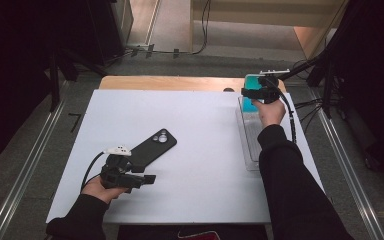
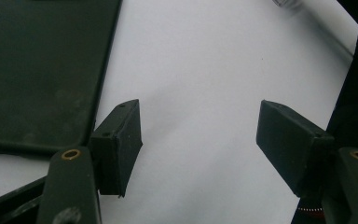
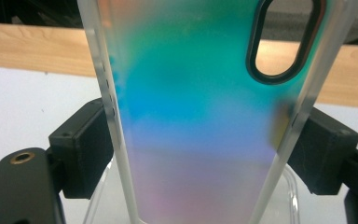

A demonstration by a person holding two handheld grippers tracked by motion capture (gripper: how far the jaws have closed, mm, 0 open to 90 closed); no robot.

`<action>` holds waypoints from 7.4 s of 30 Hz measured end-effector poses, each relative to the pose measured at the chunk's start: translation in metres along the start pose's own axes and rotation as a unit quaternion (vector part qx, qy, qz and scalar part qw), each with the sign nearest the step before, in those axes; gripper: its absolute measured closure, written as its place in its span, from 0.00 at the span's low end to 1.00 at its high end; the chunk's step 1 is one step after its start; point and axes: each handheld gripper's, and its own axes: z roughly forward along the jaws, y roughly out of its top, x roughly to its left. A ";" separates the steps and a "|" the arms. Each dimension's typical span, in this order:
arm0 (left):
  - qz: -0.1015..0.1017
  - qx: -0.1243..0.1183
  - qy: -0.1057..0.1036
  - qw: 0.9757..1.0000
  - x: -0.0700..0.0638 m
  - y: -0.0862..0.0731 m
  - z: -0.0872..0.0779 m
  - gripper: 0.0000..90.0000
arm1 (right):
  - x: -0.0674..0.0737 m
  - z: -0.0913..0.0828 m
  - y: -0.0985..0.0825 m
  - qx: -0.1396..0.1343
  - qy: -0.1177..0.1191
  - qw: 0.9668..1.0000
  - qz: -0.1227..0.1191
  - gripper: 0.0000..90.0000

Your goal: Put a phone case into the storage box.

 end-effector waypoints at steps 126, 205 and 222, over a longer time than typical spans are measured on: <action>0.011 0.003 -0.022 1.000 0.002 0.010 0.001 0.34 | 0.060 -0.143 -0.182 0.122 0.290 0.928 -0.199 0.29; 0.069 0.027 0.061 0.995 0.060 0.083 0.036 0.06 | 0.058 -0.142 -0.186 0.129 0.298 0.924 -0.204 0.29; 0.065 0.063 0.079 0.993 0.068 0.072 0.053 0.06 | 0.058 -0.141 -0.186 0.129 0.298 0.923 -0.206 0.29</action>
